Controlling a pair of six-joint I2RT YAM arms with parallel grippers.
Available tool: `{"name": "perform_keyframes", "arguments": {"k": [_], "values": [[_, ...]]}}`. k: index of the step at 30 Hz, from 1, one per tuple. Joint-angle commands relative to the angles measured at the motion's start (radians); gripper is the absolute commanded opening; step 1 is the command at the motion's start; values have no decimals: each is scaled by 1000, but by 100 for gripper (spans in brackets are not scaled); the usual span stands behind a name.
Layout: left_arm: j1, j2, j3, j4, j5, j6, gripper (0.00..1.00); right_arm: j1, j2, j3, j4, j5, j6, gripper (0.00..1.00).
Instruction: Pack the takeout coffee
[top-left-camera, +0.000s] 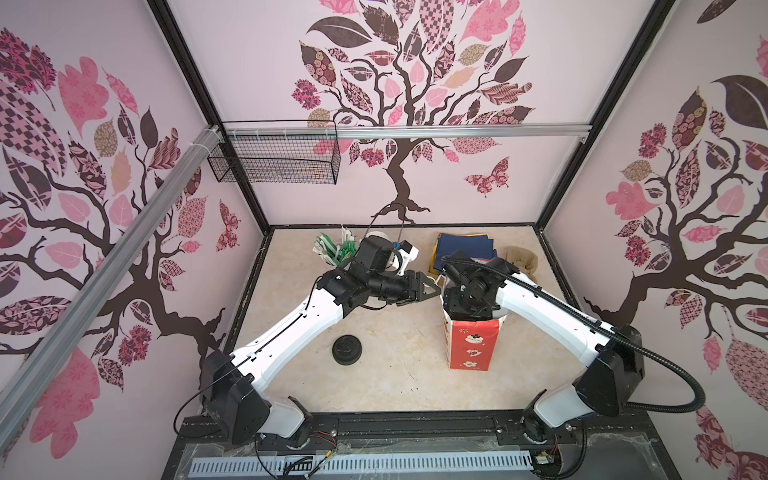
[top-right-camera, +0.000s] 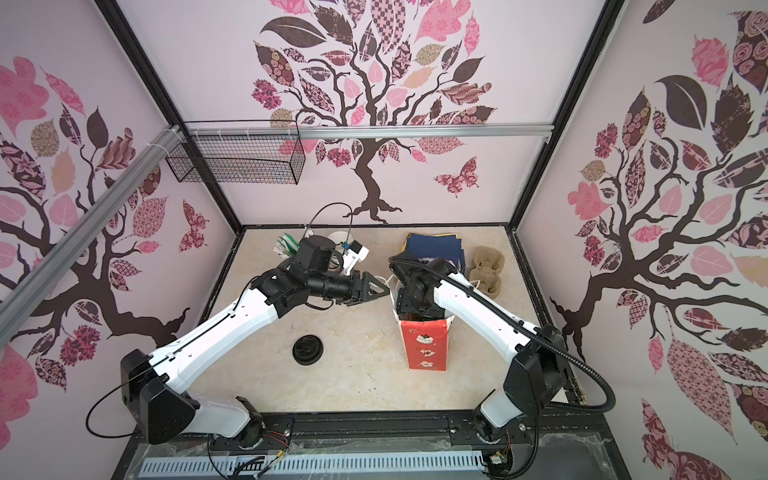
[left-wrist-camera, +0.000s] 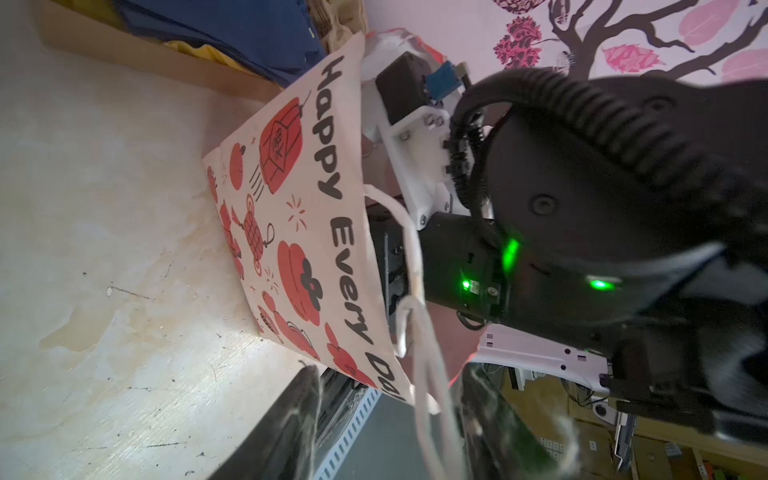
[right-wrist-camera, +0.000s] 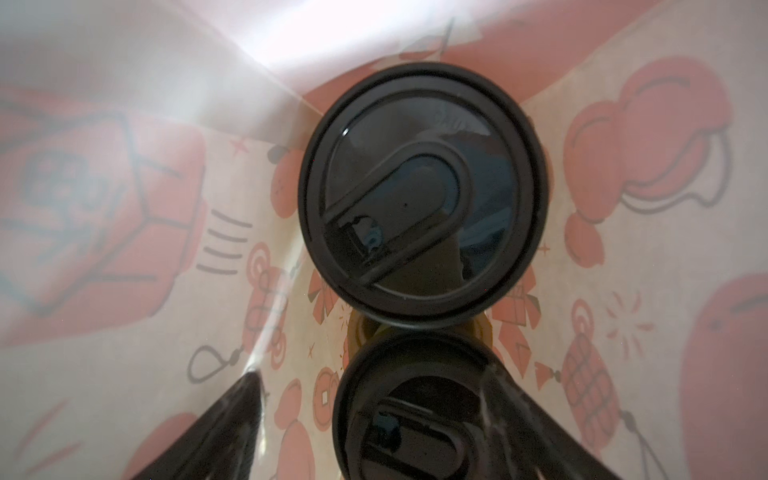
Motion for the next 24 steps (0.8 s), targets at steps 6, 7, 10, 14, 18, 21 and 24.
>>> {"name": "perform_keyframes", "arguments": {"k": [6,7,10,14,18,21,24], "values": [[-16,56,33,15,28,4,49,2,-36,18,-51,13,91,85],[-18,61,35,24,34,0,49,2,-36,16,-48,12,92,85],[-18,72,35,60,55,-18,50,2,-36,17,-50,12,94,85],[-20,86,35,86,73,-34,53,2,-41,14,-49,11,95,85],[-25,104,43,93,79,-37,47,2,-41,15,-46,9,97,85],[-27,118,54,84,75,-32,38,2,-42,23,-47,12,97,85],[-30,130,69,54,66,-20,29,2,-41,34,-58,22,100,85]]}}
